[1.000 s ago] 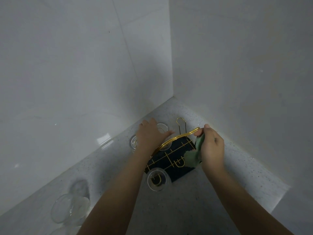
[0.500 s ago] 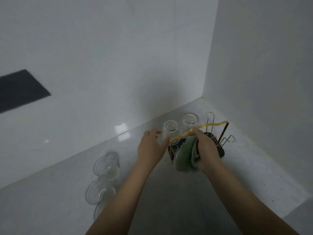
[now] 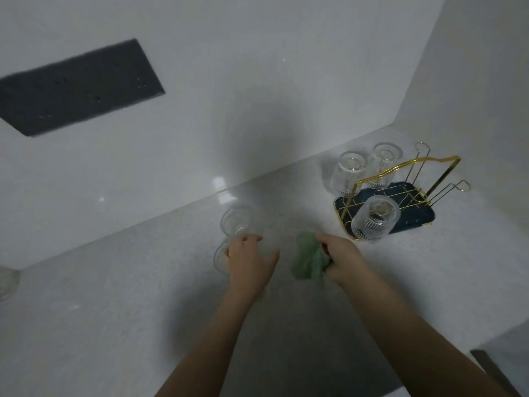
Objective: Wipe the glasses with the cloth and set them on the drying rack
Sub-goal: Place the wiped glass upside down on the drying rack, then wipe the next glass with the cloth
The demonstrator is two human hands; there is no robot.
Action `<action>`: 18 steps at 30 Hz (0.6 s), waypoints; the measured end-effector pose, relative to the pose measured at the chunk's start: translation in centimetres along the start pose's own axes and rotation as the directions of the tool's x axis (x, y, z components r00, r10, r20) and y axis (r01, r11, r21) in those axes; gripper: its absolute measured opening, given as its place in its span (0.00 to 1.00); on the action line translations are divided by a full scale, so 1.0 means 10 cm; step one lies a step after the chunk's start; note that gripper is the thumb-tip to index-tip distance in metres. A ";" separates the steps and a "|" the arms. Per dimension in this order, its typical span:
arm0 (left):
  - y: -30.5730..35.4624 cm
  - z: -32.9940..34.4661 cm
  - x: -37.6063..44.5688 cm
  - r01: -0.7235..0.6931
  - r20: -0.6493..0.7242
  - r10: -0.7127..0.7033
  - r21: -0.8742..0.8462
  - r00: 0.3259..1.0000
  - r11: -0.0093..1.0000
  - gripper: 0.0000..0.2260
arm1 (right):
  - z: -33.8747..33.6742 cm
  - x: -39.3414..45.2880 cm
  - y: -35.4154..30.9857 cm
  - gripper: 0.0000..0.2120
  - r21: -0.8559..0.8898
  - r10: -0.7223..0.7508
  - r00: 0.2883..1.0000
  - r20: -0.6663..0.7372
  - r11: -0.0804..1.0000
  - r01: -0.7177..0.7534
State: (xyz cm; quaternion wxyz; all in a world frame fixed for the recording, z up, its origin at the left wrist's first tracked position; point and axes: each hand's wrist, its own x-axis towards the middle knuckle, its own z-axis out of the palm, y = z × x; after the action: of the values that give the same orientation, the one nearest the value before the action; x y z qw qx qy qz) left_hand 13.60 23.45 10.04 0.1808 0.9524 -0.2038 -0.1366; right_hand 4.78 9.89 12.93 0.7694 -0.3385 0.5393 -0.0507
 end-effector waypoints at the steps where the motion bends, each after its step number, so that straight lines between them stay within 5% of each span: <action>1: -0.08 -0.01 -0.01 -0.006 0.008 0.006 0.027 1.000 1.000 0.27 | 0.04 -0.02 0.07 0.07 0.013 0.001 1.000 -0.004 1.000 -0.001; 11: -0.53 0.04 -0.18 -0.160 0.338 0.096 0.167 0.936 0.973 0.45 | 0.14 -0.05 0.47 0.09 0.069 -0.008 0.991 -0.135 0.997 0.018; 18: -0.70 0.04 -0.16 -0.259 0.396 0.156 0.222 0.905 0.940 0.50 | 0.15 -0.11 0.60 0.10 0.126 -0.010 0.989 -0.150 0.992 0.029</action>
State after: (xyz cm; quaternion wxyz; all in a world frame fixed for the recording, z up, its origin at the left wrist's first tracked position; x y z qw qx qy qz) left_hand 14.40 29.98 7.25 0.0212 0.8972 -0.3522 -0.2657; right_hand 3.89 15.72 10.62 0.7467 -0.2891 0.5875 -0.1176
